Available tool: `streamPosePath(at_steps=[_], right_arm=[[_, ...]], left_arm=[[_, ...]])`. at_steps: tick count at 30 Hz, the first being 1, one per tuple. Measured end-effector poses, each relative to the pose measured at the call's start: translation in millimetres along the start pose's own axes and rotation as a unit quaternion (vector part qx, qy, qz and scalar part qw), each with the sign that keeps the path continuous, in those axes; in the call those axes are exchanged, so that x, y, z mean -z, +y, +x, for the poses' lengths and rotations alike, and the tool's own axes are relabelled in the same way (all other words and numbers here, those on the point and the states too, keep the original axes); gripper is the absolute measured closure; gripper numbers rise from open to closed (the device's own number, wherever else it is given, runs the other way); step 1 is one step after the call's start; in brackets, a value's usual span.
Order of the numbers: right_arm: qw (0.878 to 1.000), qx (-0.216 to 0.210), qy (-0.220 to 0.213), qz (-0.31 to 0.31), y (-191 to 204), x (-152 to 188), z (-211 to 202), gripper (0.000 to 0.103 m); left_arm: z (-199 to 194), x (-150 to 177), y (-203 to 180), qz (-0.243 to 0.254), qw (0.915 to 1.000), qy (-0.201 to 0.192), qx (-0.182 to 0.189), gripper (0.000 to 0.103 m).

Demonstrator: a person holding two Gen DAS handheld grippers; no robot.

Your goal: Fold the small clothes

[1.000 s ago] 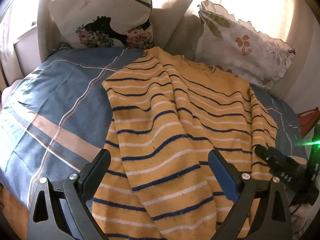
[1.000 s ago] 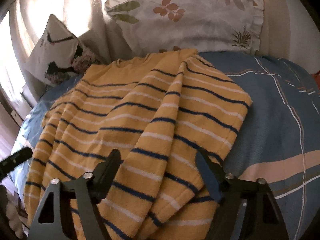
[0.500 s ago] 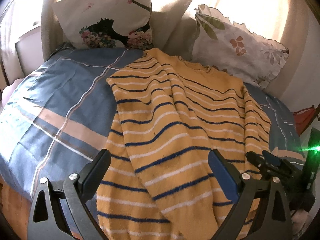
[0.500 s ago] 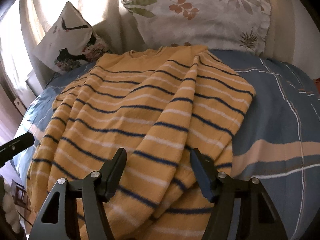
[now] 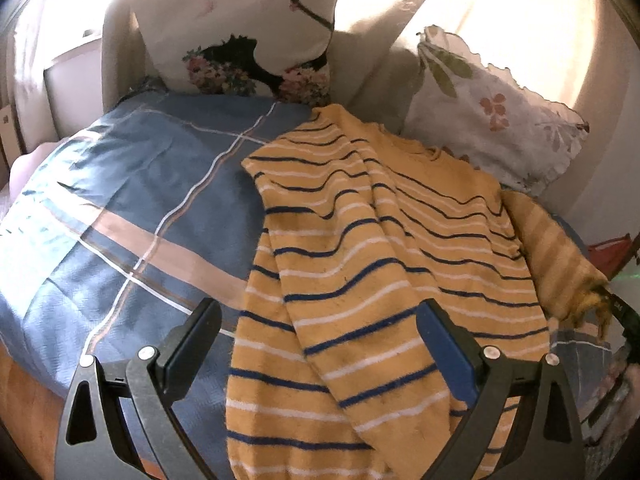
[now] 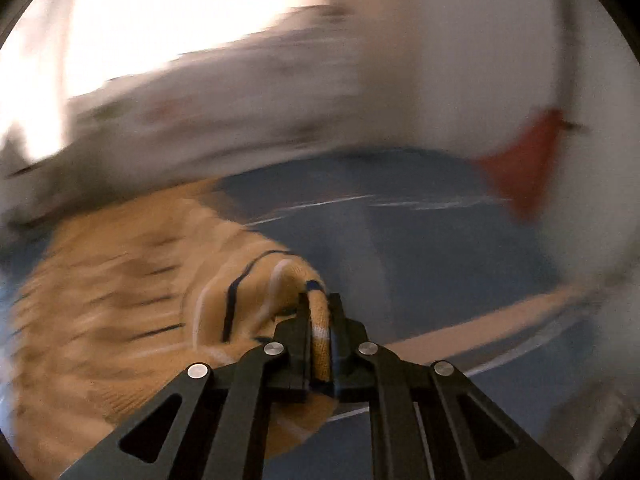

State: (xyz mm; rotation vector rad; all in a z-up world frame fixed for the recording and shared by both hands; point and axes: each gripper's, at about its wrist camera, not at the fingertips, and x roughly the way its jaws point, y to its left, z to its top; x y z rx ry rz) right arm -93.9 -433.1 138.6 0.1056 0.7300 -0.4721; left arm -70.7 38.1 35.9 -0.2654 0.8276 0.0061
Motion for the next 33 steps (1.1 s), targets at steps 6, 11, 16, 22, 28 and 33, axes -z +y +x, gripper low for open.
streamPosePath(at_steps=[6,11,16,22,28,33], right_arm=[[0.999,-0.022,0.018,0.039,-16.0,19.6,1.9,0.063],[0.998,-0.064,-0.001,0.022,10.4,34.6,-16.0,0.054],[0.995,-0.098,-0.021,0.011,33.4,33.3,-23.5,0.049],[0.993,-0.112,-0.027,-0.001,45.2,36.9,-23.5,0.049],[0.992,-0.126,-0.003,0.004,53.5,42.9,-13.7,0.049],[0.99,-0.138,0.0,-0.023,74.9,47.8,-18.6,0.048]], left_arm=[[22.5,2.8,-20.7,0.03,0.9987,0.035,0.021,0.005],[36.9,7.6,-33.8,0.049,0.997,0.059,0.009,0.016],[40.1,5.5,-21.8,0.023,0.9953,0.085,0.041,0.092],[13.9,-34.2,58.6,-0.088,0.9955,0.031,0.02,0.096],[3.7,-65.7,149.2,-0.16,0.9805,-0.014,-0.113,0.095],[-8.5,-69.3,191.8,-0.189,0.9629,-0.032,-0.19,0.085]])
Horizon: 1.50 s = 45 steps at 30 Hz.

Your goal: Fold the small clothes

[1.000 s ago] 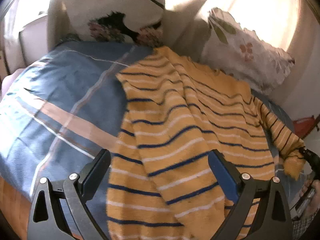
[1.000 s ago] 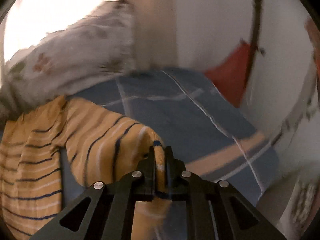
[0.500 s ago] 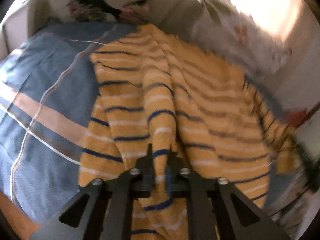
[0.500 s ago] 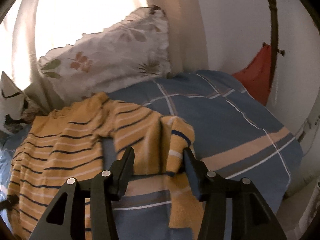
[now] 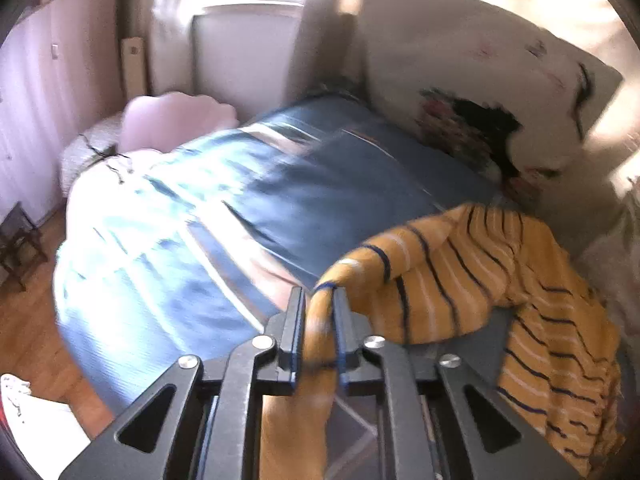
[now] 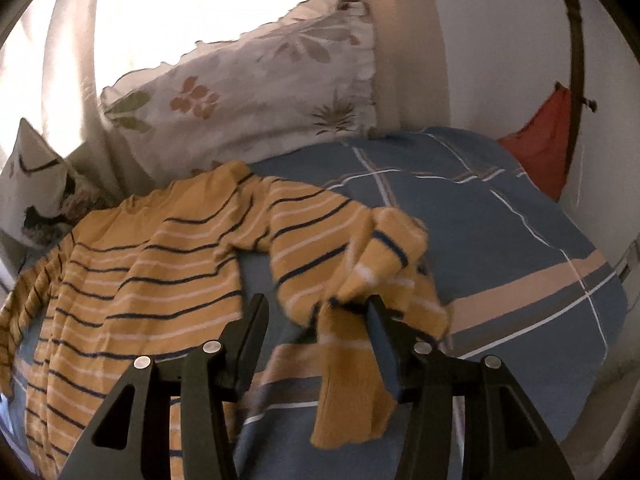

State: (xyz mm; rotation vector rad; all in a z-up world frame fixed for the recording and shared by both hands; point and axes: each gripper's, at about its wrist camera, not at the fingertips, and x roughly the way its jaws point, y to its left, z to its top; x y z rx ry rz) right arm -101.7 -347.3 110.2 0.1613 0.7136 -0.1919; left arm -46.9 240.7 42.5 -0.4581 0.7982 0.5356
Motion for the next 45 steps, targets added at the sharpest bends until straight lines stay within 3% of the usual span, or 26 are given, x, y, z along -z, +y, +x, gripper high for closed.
streamPosePath(at_steps=[2,5,10,14,19,38,45], right_arm=[[1.0,-0.01,0.005,-0.009,10.4,1.2,1.8,0.044],[0.999,-0.022,0.013,-0.021,26.3,5.0,5.9,0.041],[0.999,-0.032,0.026,-0.033,43.6,15.8,9.7,0.041],[0.997,-0.043,0.038,-0.049,57.5,27.0,10.4,0.041],[0.996,-0.049,0.043,-0.068,65.9,38.8,6.5,0.038],[0.996,-0.054,0.042,-0.05,42.7,61.8,-21.9,0.035],[0.996,-0.066,0.057,-0.033,27.1,75.1,-29.4,0.032]], left_arm=[[-4.6,-0.9,6.5,-0.004,0.9999,-0.01,-0.008,0.073],[-16.8,11.2,3.7,0.007,0.9998,-0.012,0.015,0.066],[-38.7,50.2,-30.3,0.084,0.9953,-0.02,0.043,0.055],[-49.3,85.6,-64.1,0.151,0.9865,-0.013,0.063,0.053],[-58.2,110.2,-87.5,0.194,0.9779,-0.012,0.077,0.053],[-75.6,140.3,-85.4,0.21,0.9746,-0.006,0.076,0.049],[-74.9,153.9,-73.3,0.201,0.9734,0.026,0.108,0.046]])
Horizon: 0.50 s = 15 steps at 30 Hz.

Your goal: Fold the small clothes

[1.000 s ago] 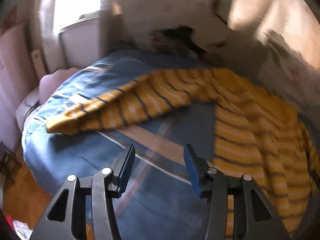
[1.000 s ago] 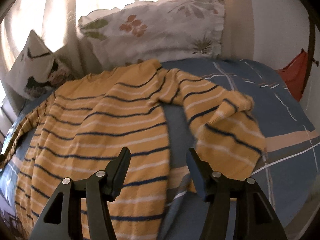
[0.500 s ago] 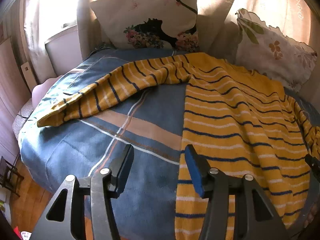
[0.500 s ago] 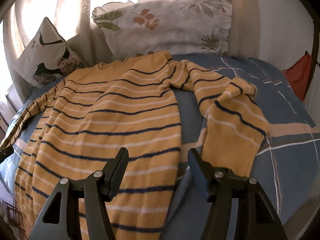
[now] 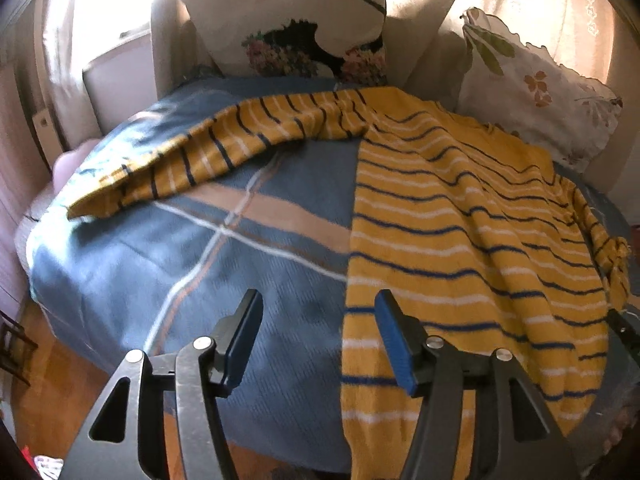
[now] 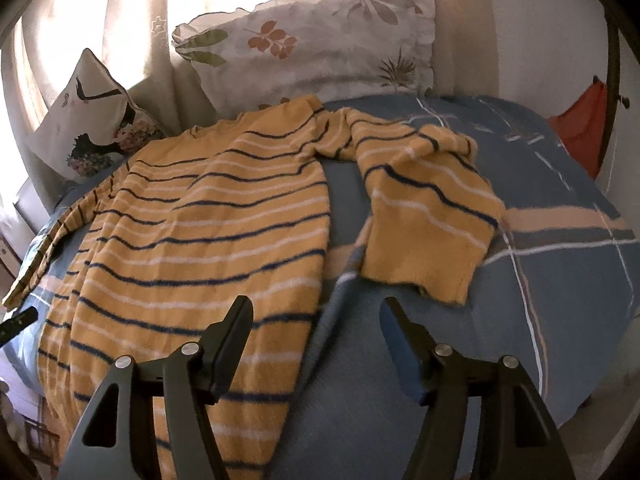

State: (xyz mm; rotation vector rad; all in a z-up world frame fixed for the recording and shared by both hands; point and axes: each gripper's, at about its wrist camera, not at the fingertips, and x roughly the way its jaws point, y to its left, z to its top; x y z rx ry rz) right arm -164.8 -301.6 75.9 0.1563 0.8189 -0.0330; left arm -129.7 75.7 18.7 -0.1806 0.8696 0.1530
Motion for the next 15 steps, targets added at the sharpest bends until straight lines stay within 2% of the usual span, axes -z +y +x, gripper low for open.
streamPosePath(at_steps=[6,9,13,15], right_arm=[[0.998,-0.042,0.018,0.032,-15.9,22.4,-5.4,0.03],[0.998,-0.06,0.011,0.027,-14.4,31.1,-13.1,0.028],[0.996,-0.09,0.009,0.016,-6.6,43.2,-20.4,0.027],[0.996,-0.088,0.003,0.002,3.8,49.1,-22.8,0.026]], left_arm=[[6.6,18.7,18.6,-0.042,0.9965,0.034,0.064,0.045],[3.3,26.1,21.9,-0.047,0.9954,0.025,0.08,0.043],[-2.9,37.0,12.7,-0.032,0.9942,0.022,0.1,0.027],[-5.0,42.0,0.2,-0.014,0.9939,0.024,0.107,0.025]])
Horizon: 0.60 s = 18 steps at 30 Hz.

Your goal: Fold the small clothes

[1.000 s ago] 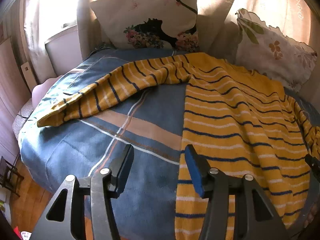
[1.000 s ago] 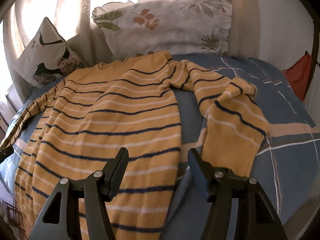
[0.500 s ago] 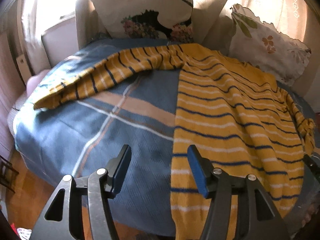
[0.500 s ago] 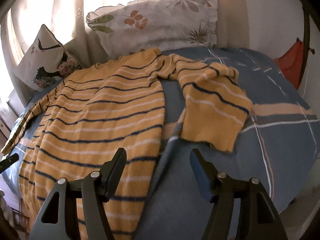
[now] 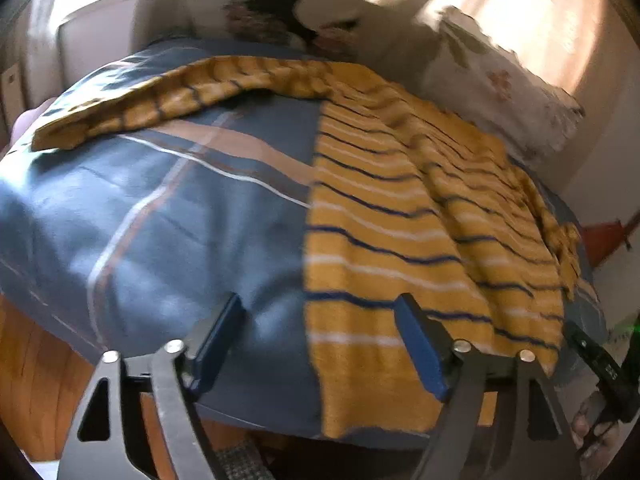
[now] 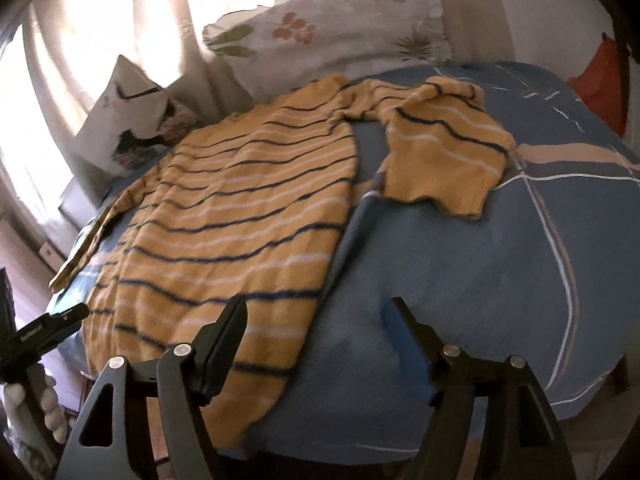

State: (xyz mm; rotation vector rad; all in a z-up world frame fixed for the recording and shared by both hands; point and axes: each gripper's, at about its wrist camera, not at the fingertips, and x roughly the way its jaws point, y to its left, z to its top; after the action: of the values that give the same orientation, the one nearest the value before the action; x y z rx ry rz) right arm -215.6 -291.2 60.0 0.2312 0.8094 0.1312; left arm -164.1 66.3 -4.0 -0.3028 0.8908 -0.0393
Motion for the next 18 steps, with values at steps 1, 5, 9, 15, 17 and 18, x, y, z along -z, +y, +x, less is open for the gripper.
streamPosePath(at_steps=[1,5,9,15,17,18], right_arm=[[1.0,0.004,-0.001,-0.008,4.4,2.1,1.0,0.025],[0.997,0.02,-0.004,-0.078,38.5,10.8,8.2,0.06],[0.995,0.006,-0.014,-0.096,42.6,9.2,-4.2,0.094],[0.994,-0.028,0.016,-0.102,24.4,18.8,-21.9,0.098],[0.994,-0.038,0.012,-0.103,20.5,17.7,-26.4,0.098],[0.994,-0.043,0.002,-0.097,15.5,13.1,-31.6,0.098]], left_arm=[[0.5,1.3,-4.9,0.009,1.0,0.001,0.001,0.025],[5.6,6.6,-27.8,0.044,0.999,0.005,0.003,0.089],[-9.2,4.6,-0.8,-0.013,0.9987,0.012,0.048,0.093],[-31.9,13.2,37.2,-0.058,0.9967,0.009,0.057,0.093],[-30.5,17.9,39.7,-0.052,0.9969,0.015,0.058,0.092],[-29.7,18.5,40.8,-0.05,0.9967,0.015,0.062,0.092]])
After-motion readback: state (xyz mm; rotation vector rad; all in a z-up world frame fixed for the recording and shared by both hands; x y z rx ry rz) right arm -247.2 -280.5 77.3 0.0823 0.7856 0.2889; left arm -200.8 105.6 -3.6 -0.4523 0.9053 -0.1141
